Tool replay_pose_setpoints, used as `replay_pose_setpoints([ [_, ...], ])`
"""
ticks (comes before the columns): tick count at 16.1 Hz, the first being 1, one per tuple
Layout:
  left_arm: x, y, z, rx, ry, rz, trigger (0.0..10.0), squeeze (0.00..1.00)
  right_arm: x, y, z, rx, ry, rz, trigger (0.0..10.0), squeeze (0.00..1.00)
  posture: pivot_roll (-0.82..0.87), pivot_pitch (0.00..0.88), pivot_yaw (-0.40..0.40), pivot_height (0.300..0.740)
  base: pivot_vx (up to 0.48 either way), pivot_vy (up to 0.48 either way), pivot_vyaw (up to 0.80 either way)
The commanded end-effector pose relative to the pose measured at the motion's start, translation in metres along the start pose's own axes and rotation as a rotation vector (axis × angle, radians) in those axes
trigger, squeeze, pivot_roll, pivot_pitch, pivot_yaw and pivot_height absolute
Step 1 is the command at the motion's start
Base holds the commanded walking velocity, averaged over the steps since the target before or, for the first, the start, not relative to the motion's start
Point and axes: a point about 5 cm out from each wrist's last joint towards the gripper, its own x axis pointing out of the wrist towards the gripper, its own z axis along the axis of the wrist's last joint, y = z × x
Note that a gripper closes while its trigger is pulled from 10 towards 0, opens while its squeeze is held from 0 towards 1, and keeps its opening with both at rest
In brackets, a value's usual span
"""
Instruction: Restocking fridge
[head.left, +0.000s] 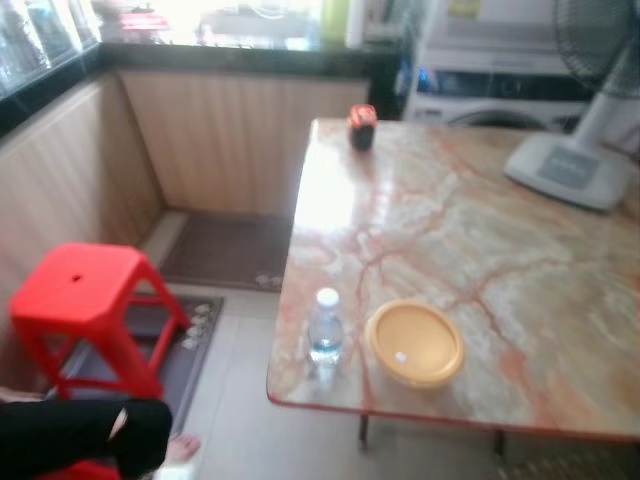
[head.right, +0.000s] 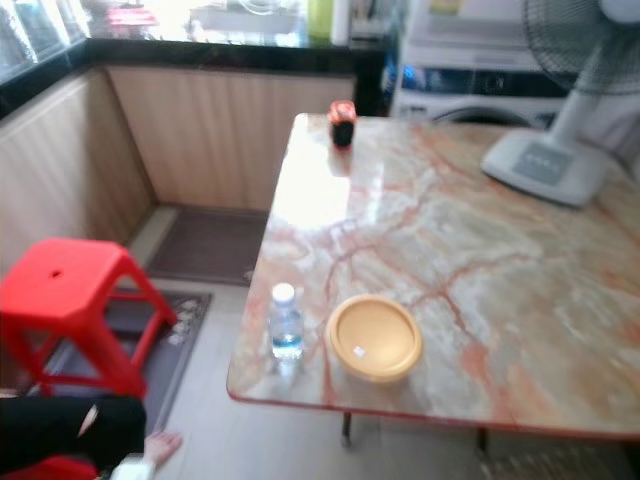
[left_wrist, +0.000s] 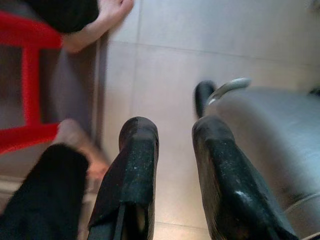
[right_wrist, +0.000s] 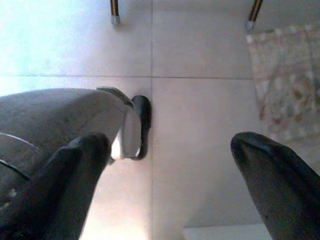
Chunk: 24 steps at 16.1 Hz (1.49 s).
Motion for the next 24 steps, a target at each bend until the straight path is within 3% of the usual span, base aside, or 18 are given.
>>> replay_pose_setpoints([
  [1,0.001,-0.007,0.004,0.009,-0.006,-0.016,10.0,0.00,0.000,0.002,-0.003,-0.006,0.013,0.014,10.0,0.00,-0.05,0.000,-0.016,0.740,0.000,0.322,0.00],
  [4,0.001,-0.004,0.006,0.014,-0.042,0.041,10.0,0.00,0.000,0.002,-0.003,-0.012,0.011,0.019,10.0,0.00,-0.05,0.000,-0.015,0.740,0.000,0.107,0.00],
  [8,-0.003,0.005,0.013,-0.056,-0.180,0.238,10.0,0.00,0.000,0.003,-0.002,-0.021,0.009,0.025,10.0,0.00,-0.04,0.000,-0.013,0.740,0.000,0.000,0.00],
  [13,-0.013,0.010,0.022,-0.099,-0.379,0.393,10.0,0.00,0.000,0.003,-0.003,-0.026,0.010,0.028,10.0,0.00,-0.04,0.000,-0.013,0.740,0.000,0.000,0.00],
  [14,-0.024,0.041,0.070,-0.098,-0.602,0.482,10.0,0.00,0.000,0.003,-0.003,-0.029,0.011,0.030,10.0,0.00,-0.04,0.000,-0.012,0.740,0.000,0.000,0.00],
  [16,-0.046,0.056,0.104,-0.083,-0.814,0.593,10.0,0.00,0.000,0.003,-0.003,-0.031,0.011,0.032,10.0,0.00,-0.04,0.000,-0.010,0.740,0.000,0.000,0.00],
  [18,-0.059,0.059,0.117,-0.062,-0.926,0.622,10.0,0.00,0.000,0.003,-0.002,-0.032,0.011,0.032,10.0,0.00,-0.03,0.000,-0.011,0.740,0.000,0.000,0.00],
  [21,-0.097,0.058,0.166,-0.020,-1.194,0.562,10.0,0.00,0.000,0.003,-0.001,-0.039,0.011,0.034,10.0,0.00,-0.02,0.000,-0.019,0.740,0.000,0.000,0.00],
  [22,-0.104,0.055,0.176,-0.010,-1.237,0.538,10.0,0.00,0.000,0.002,-0.001,-0.040,0.011,0.035,10.0,0.00,-0.02,0.000,-0.021,0.740,0.000,0.000,0.00],
  [23,-0.125,0.038,0.203,0.125,-1.371,0.444,10.0,0.00,0.000,0.002,-0.001,-0.043,0.011,0.037,10.0,0.00,-0.02,0.000,-0.021,0.740,0.000,0.000,0.00],
  [24,-0.130,0.033,0.208,0.162,-1.398,0.427,10.0,0.00,0.000,0.002,-0.001,-0.043,0.010,0.037,10.0,0.00,-0.02,0.000,-0.022,0.740,0.000,0.000,0.00],
])
